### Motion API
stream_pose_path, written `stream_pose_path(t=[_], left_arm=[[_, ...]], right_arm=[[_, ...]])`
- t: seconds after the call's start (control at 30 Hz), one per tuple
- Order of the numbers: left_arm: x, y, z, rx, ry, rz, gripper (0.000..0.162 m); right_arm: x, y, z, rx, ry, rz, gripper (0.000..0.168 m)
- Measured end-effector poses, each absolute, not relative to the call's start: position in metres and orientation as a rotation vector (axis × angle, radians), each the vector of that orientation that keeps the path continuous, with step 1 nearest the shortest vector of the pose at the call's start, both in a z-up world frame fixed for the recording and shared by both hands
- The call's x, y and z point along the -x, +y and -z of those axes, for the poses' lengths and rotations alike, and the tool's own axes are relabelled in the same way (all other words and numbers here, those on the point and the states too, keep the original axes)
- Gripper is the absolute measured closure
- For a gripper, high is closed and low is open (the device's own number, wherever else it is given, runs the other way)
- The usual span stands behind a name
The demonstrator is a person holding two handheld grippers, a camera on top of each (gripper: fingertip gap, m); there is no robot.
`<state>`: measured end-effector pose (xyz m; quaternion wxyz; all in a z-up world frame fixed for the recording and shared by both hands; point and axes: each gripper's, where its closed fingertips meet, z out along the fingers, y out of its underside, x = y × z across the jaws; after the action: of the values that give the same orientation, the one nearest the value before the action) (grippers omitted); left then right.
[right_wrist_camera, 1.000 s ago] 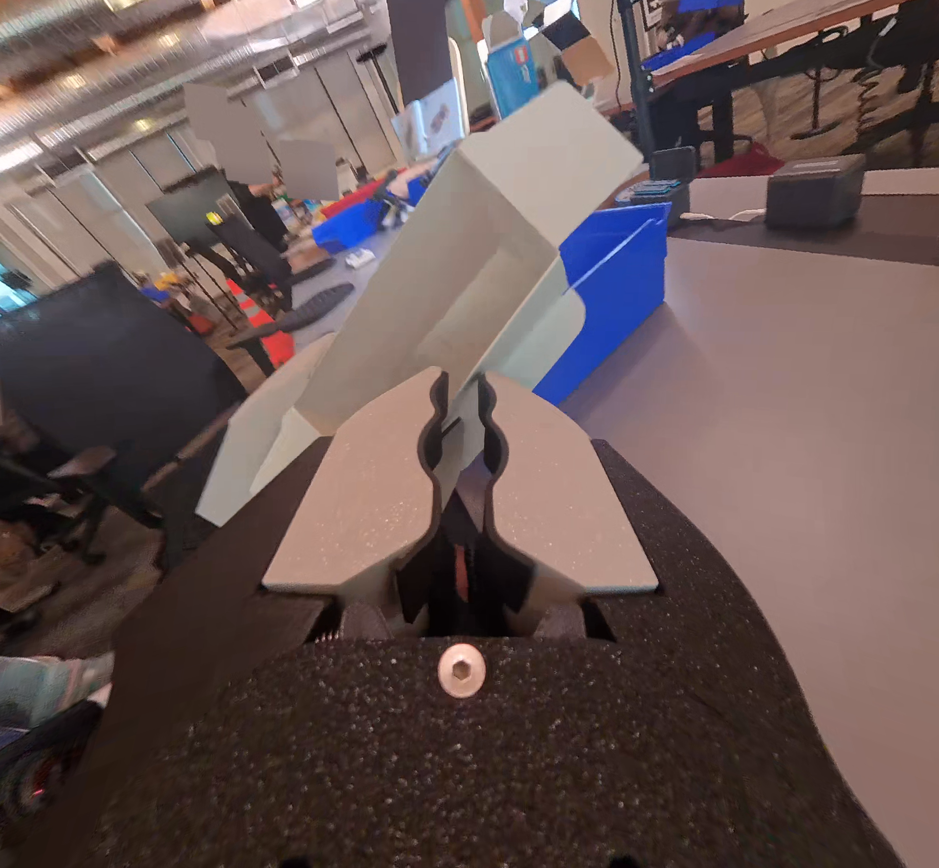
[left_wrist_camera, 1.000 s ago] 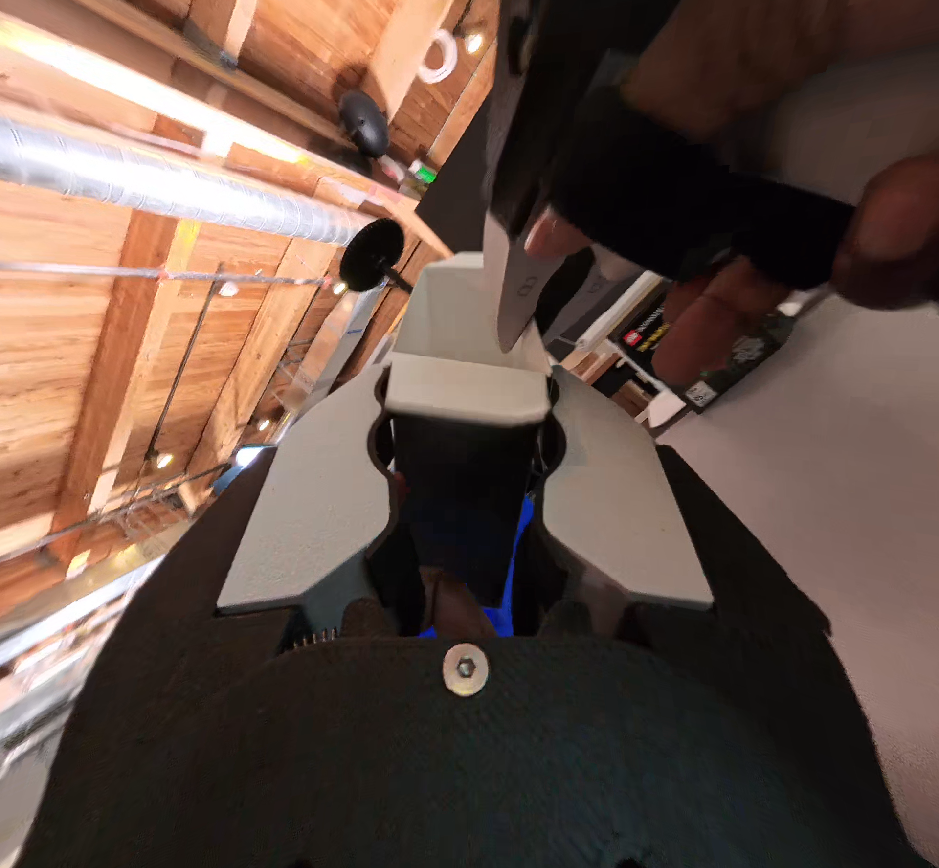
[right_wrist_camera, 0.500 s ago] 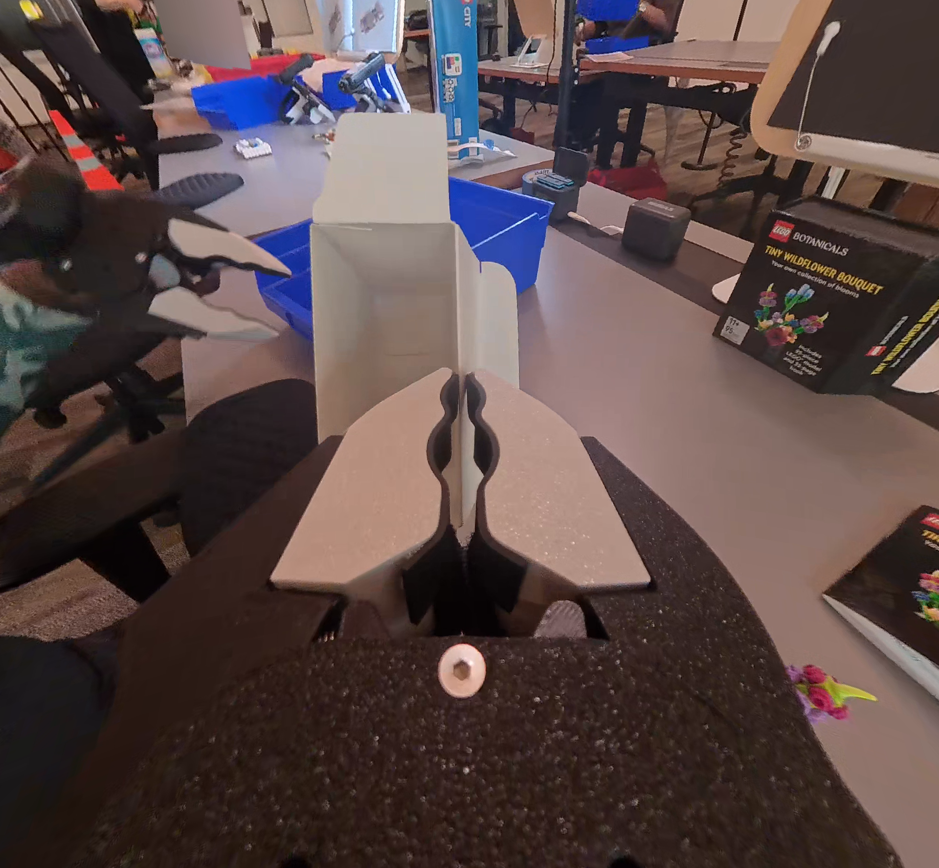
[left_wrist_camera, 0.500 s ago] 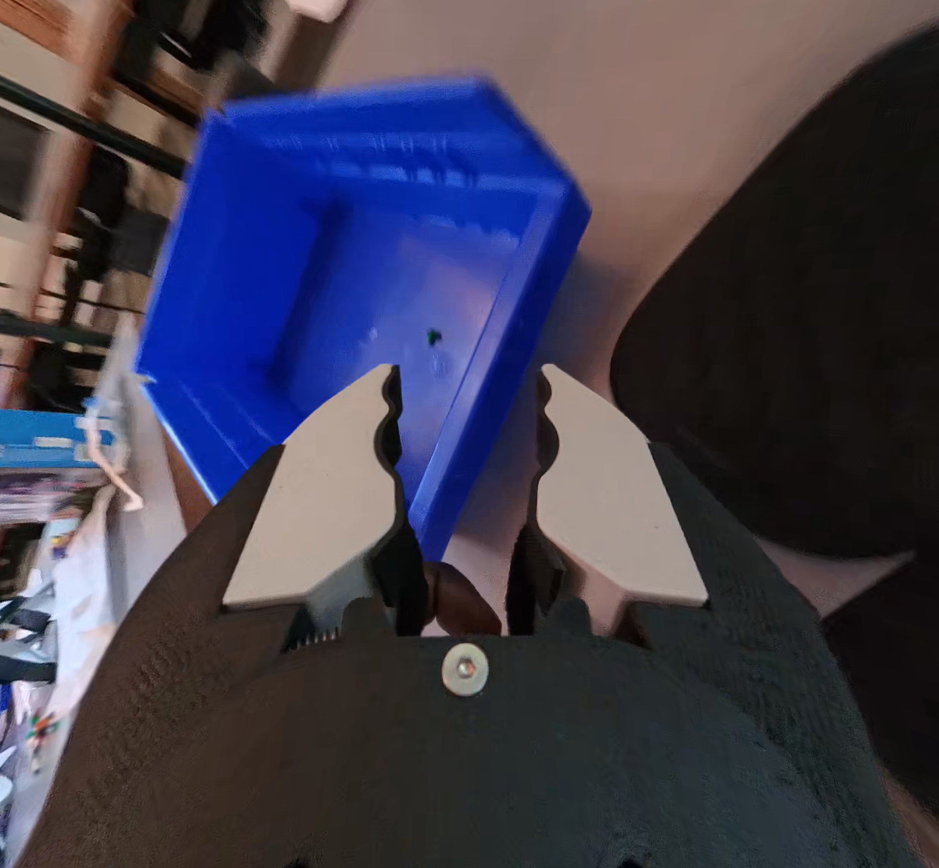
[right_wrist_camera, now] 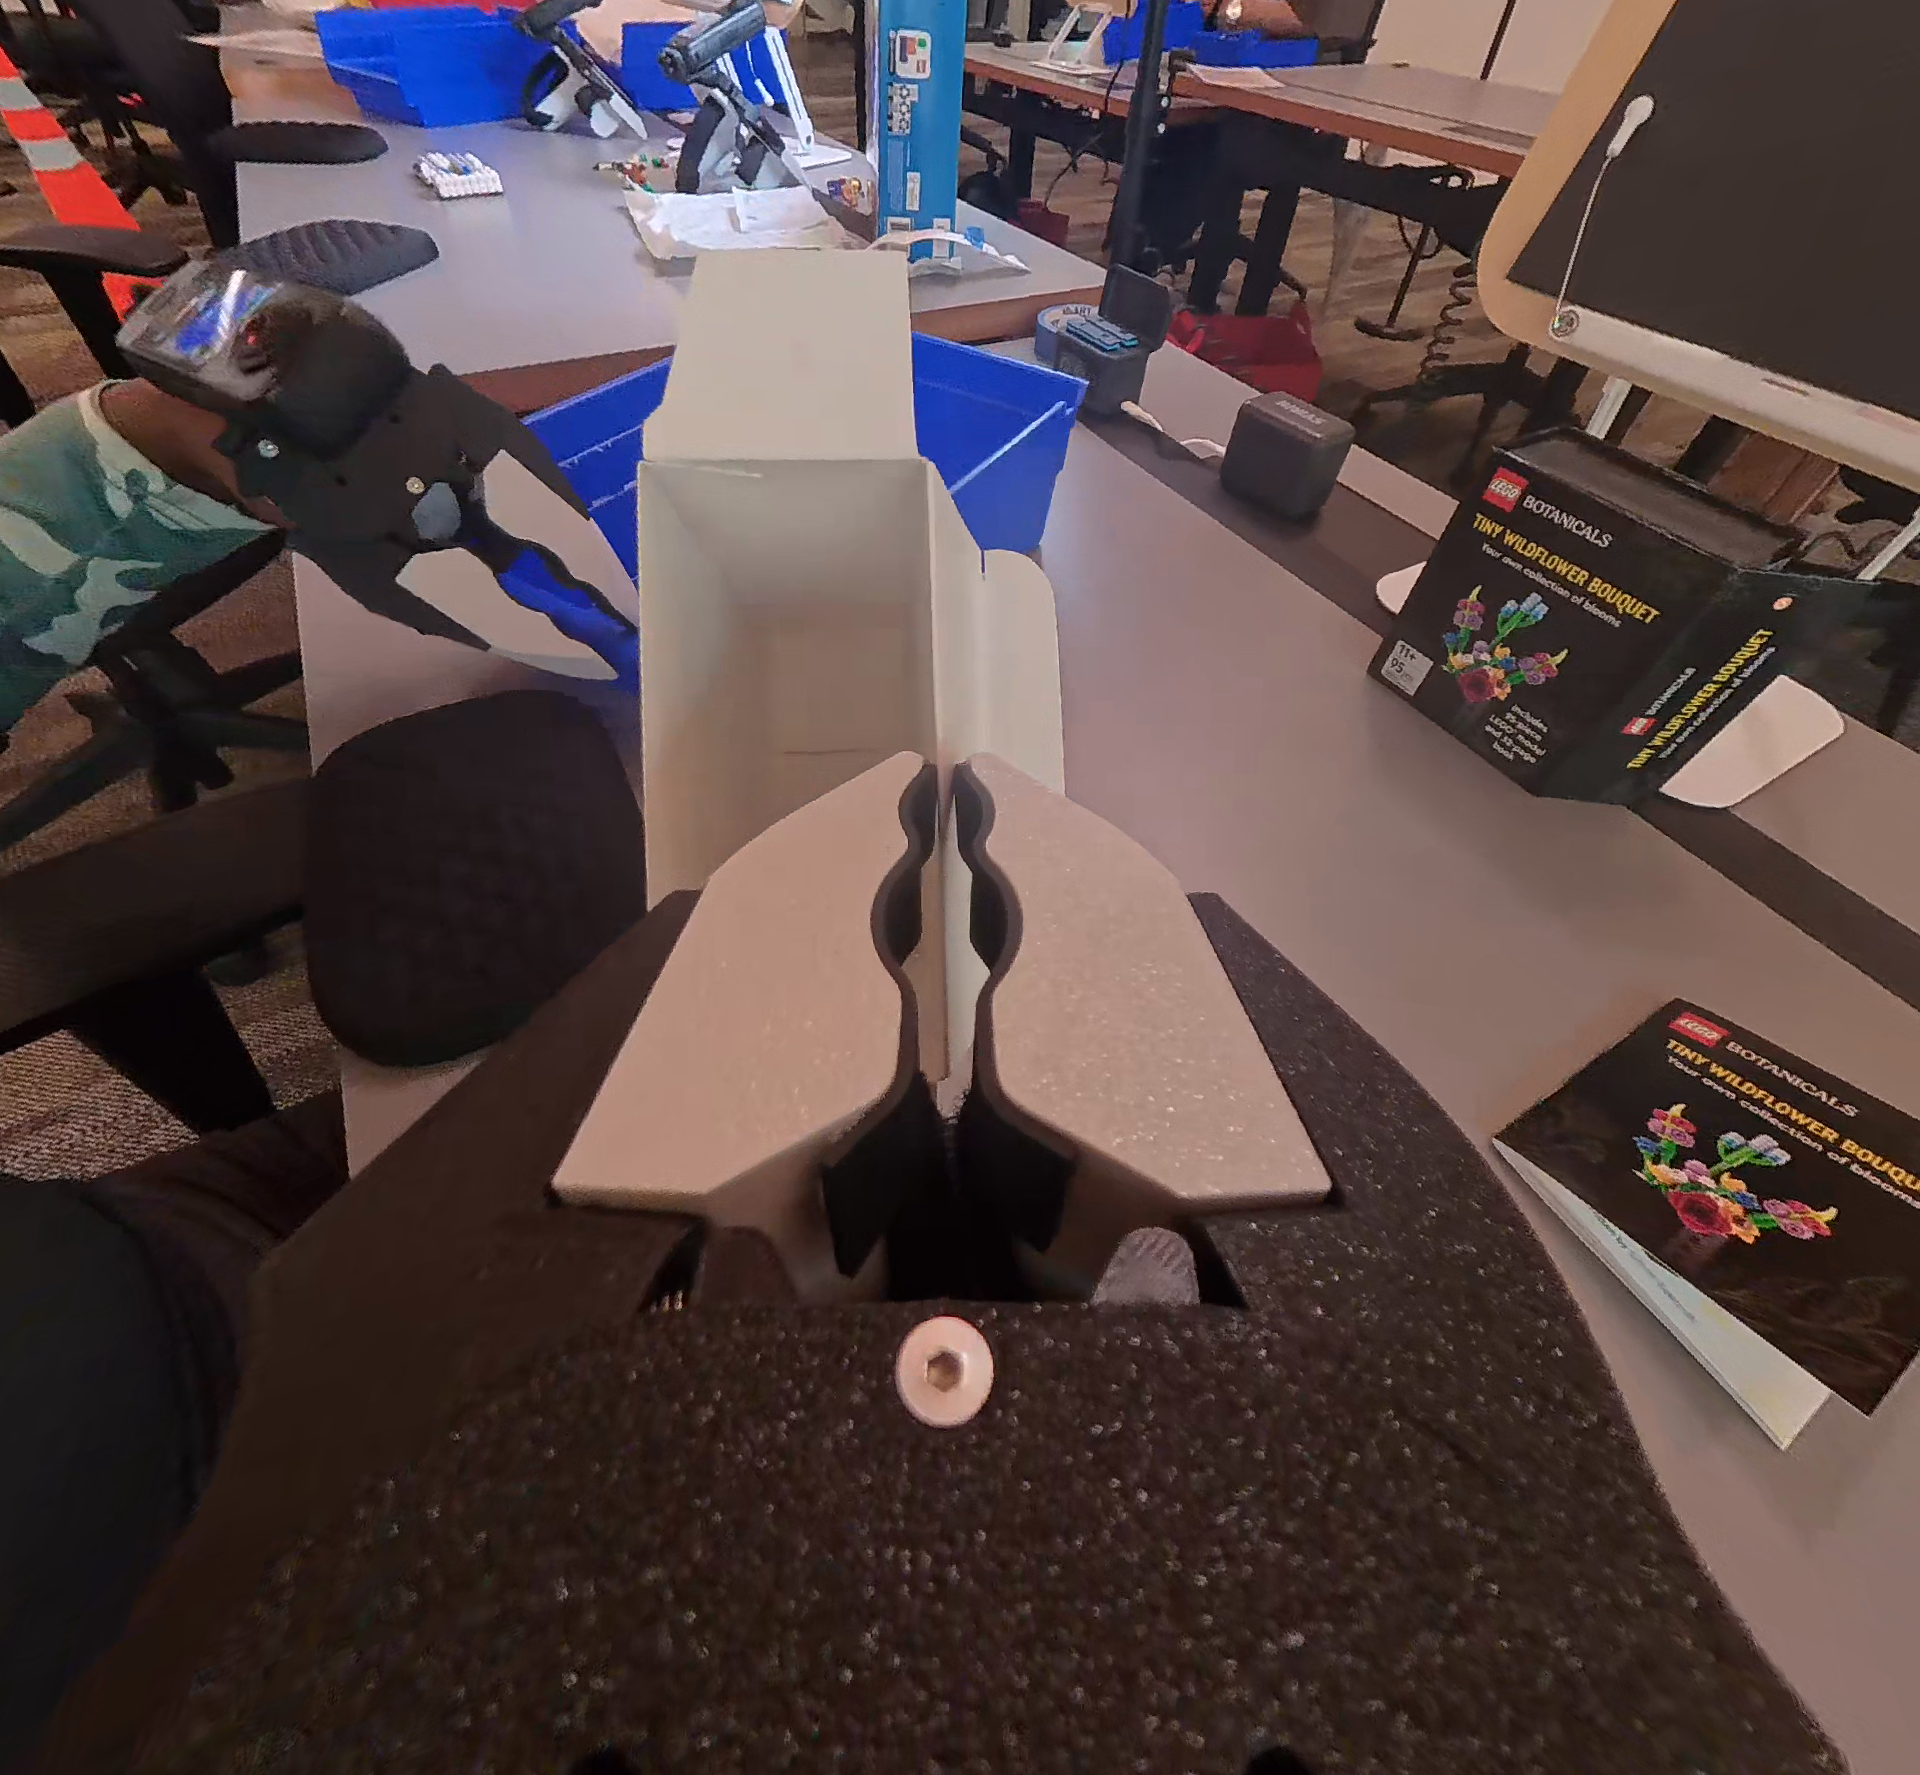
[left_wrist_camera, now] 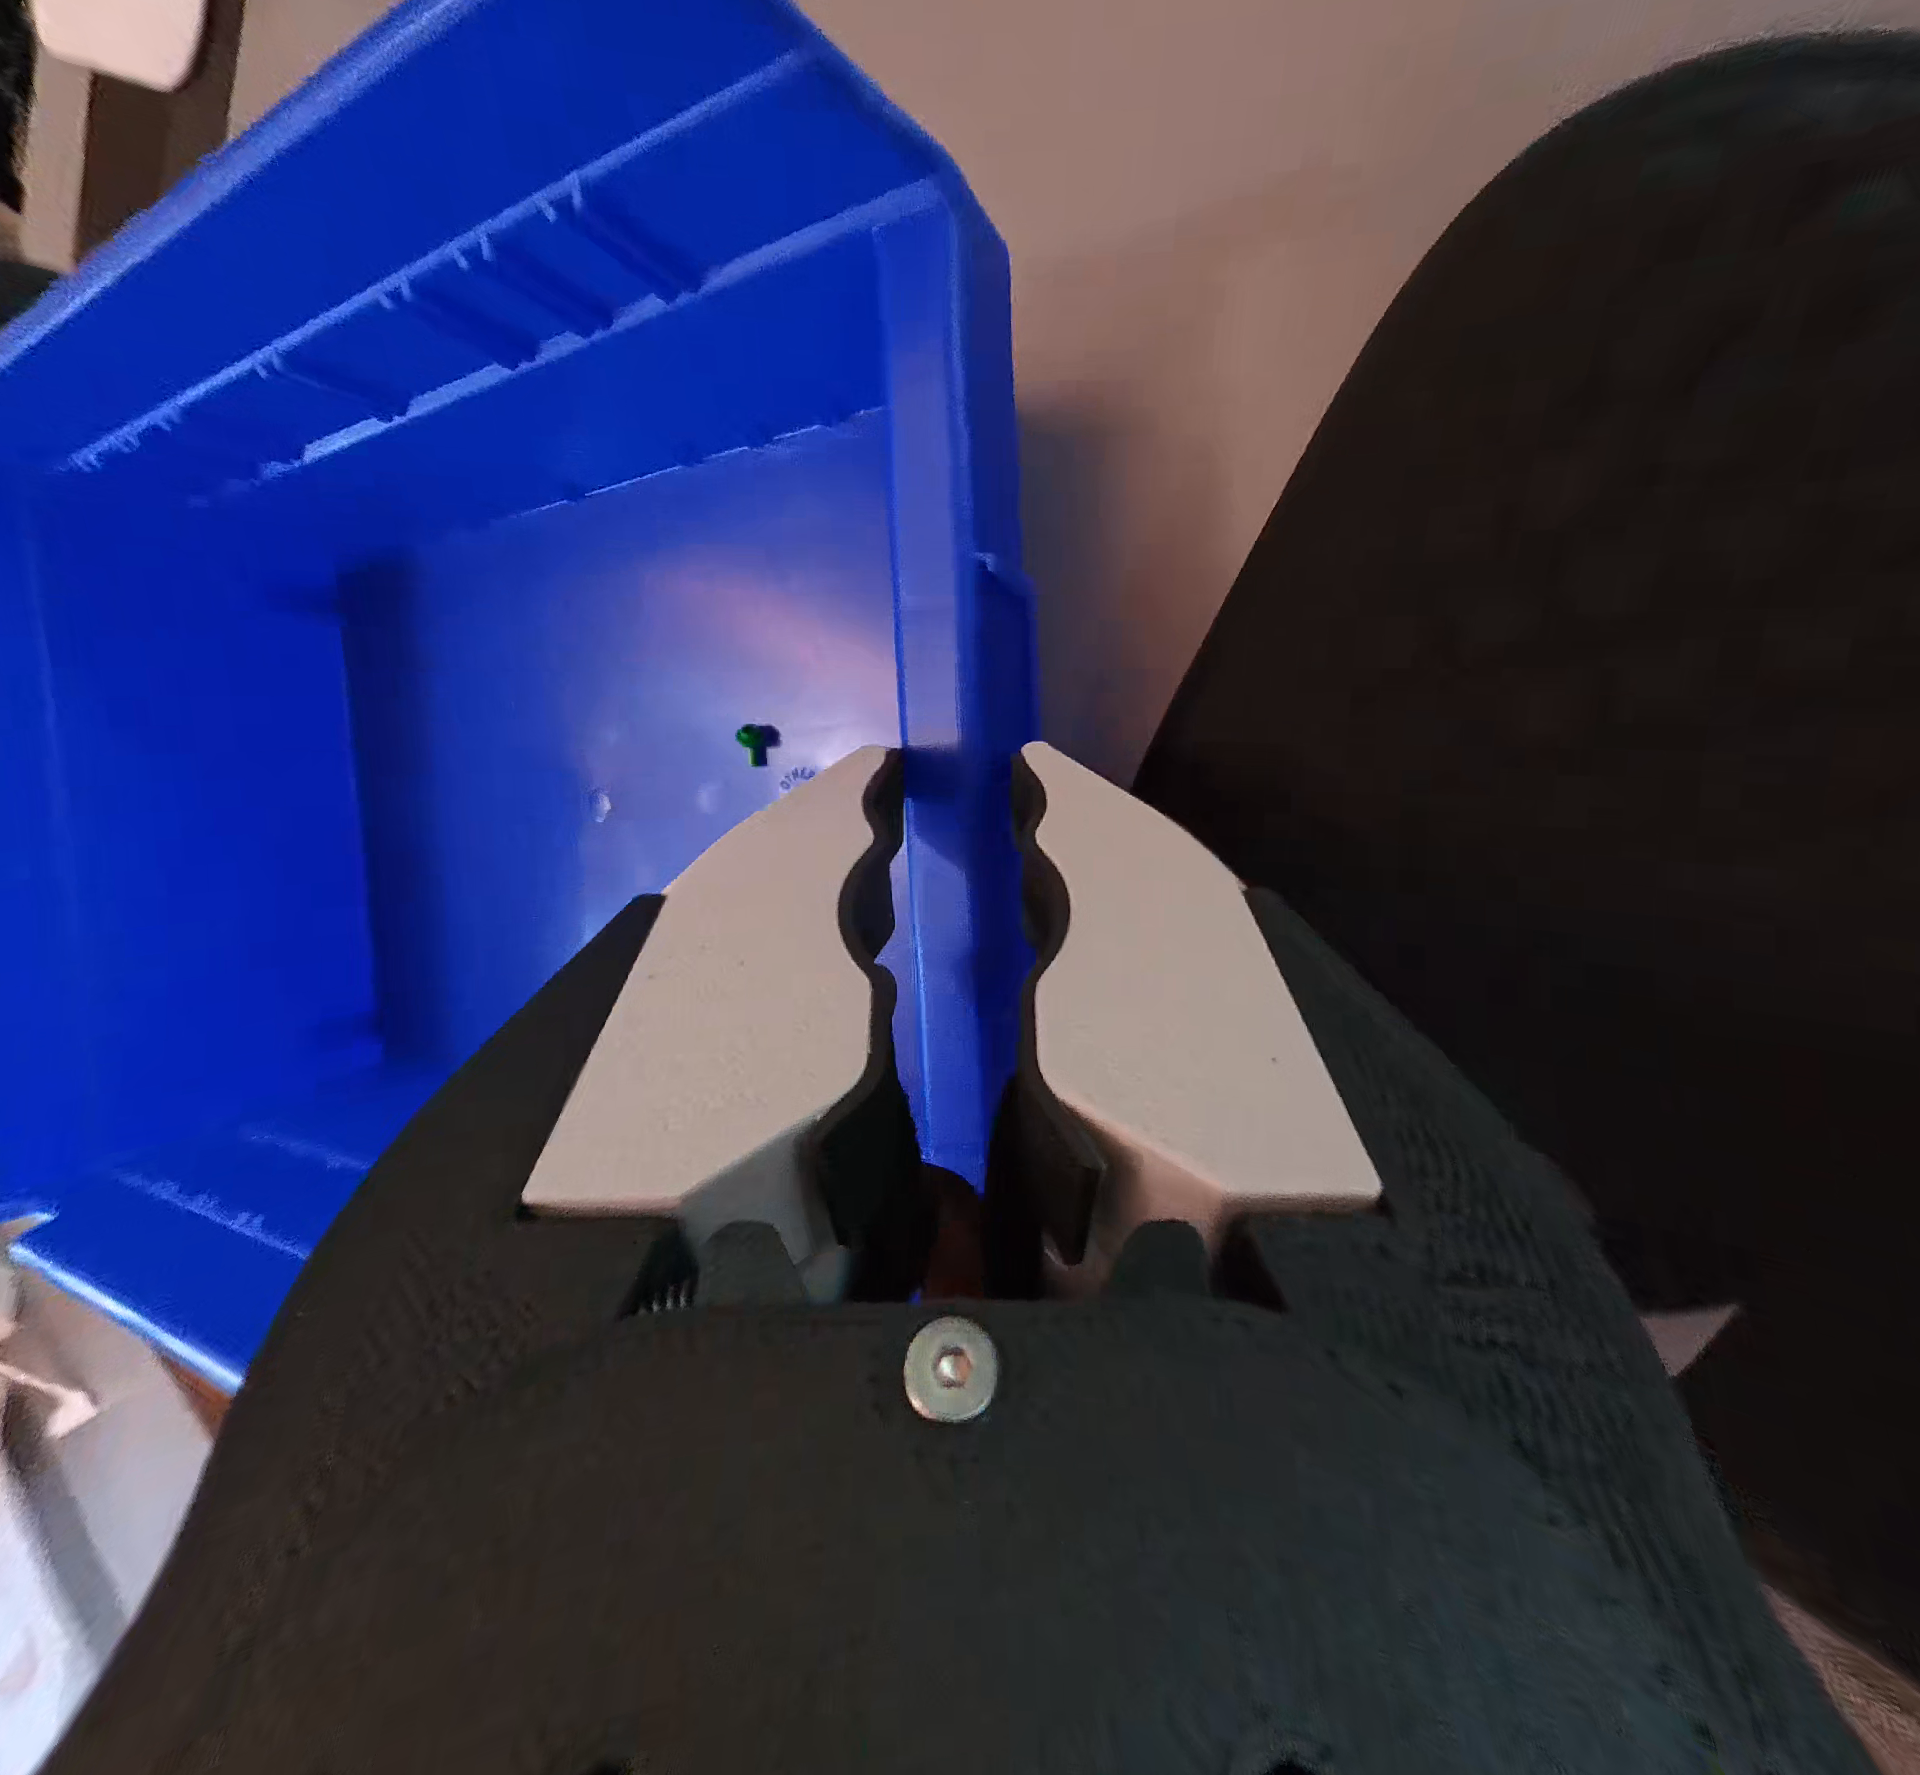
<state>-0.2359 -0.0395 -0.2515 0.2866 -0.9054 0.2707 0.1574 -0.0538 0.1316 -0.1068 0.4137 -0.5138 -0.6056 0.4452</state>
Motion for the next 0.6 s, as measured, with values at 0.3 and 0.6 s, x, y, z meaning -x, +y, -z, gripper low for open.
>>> stream_pose_path(t=[0.3, 0.6], left_arm=[[0.188, 0.005, 0.252, 2.421, 0.691, -0.465, 0.142], [0.177, 0.03, 0.184, 2.255, 0.488, -0.206, 0.122]], right_arm=[[0.048, 0.134, 0.108, 1.276, -1.518, -1.104, 0.165], [0.027, 0.134, 0.136, 1.299, -1.839, -0.9, 0.165]])
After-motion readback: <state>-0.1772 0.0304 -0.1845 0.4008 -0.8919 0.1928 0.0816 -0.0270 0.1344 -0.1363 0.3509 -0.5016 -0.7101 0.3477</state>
